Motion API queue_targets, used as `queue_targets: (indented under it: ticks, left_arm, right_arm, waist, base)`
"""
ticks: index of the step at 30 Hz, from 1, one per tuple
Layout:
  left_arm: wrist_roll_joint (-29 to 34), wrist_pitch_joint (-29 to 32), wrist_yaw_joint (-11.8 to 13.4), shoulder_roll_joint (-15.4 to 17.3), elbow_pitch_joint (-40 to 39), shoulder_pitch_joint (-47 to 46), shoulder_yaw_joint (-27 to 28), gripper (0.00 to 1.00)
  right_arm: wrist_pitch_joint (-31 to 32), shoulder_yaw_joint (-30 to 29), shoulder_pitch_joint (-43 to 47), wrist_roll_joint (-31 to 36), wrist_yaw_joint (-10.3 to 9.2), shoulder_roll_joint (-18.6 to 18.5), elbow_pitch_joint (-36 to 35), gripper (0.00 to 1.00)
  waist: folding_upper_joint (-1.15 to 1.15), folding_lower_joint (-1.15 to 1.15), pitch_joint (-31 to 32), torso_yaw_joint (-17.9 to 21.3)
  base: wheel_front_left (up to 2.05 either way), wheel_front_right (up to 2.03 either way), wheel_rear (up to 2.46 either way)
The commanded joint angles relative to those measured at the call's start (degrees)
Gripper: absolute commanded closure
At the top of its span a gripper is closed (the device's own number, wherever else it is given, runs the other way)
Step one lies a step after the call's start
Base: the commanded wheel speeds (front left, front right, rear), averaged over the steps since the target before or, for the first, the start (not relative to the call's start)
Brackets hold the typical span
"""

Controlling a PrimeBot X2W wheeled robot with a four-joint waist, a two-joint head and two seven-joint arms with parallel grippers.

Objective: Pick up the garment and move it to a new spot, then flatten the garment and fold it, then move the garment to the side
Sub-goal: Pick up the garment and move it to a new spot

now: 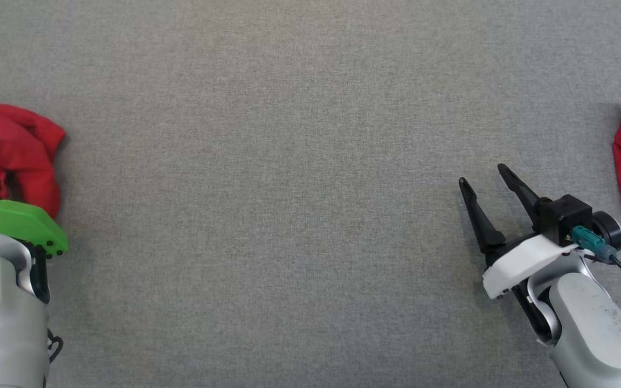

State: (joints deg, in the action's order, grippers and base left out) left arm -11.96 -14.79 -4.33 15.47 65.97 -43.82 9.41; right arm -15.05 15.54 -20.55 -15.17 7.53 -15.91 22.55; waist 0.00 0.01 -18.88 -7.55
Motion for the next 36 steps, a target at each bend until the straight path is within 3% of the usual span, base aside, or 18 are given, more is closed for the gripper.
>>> queue_targets:
  ticks: [1,10,19,26,31,36]
  left_arm:
    - [0.1,-0.5,-0.2,0.3,-0.6,-0.5,0.0,1.00]
    - [2.1,-0.4,-1.7,-3.0,-13.5,2.2,-2.1,1.00]
    - [2.3,-0.4,-3.1,-8.7,-21.8,4.0,-8.4,1.00]
    - [-2.9,-0.4,-3.2,-12.0,-29.3,5.2,-21.2,1.00]
    - [-11.5,-0.4,-3.2,-12.4,-34.8,3.5,-32.1,1.00]
    - [-17.7,-0.4,-3.1,-12.4,-35.9,3.9,-37.5,1.00]
  right_arm:
    - [-0.2,-0.2,-0.2,-0.1,-0.09,0.1,0.0,0.00]
    - [-0.2,-0.9,1.0,-0.3,-0.09,3.3,0.6,0.00]
    - [-0.2,-0.9,1.6,-0.5,-0.09,5.6,0.9,0.00]
    - [-0.2,-1.3,2.5,-0.4,-0.09,6.8,0.8,0.00]
    - [-0.2,-1.6,2.7,-0.3,-0.09,7.2,1.0,0.00]
    - [-0.2,-1.5,2.3,-0.4,-0.09,7.3,1.1,0.00]
  waist:
    - [0.00,-0.01,0.1,0.2]
    - [0.00,-0.01,3.6,0.7]
    - [0.00,-0.01,6.8,3.9]
    - [0.00,-0.01,8.2,7.5]
    - [0.00,-0.01,8.6,10.3]
    - [0.00,-0.01,8.2,13.3]
  base:
    - [0.00,0.00,0.00]
    - [0.00,0.00,0.00]
    - [0.00,0.00,0.00]
    - [0.00,0.00,0.00]
    - [0.00,0.00,0.00]
    - [0.00,0.00,0.00]
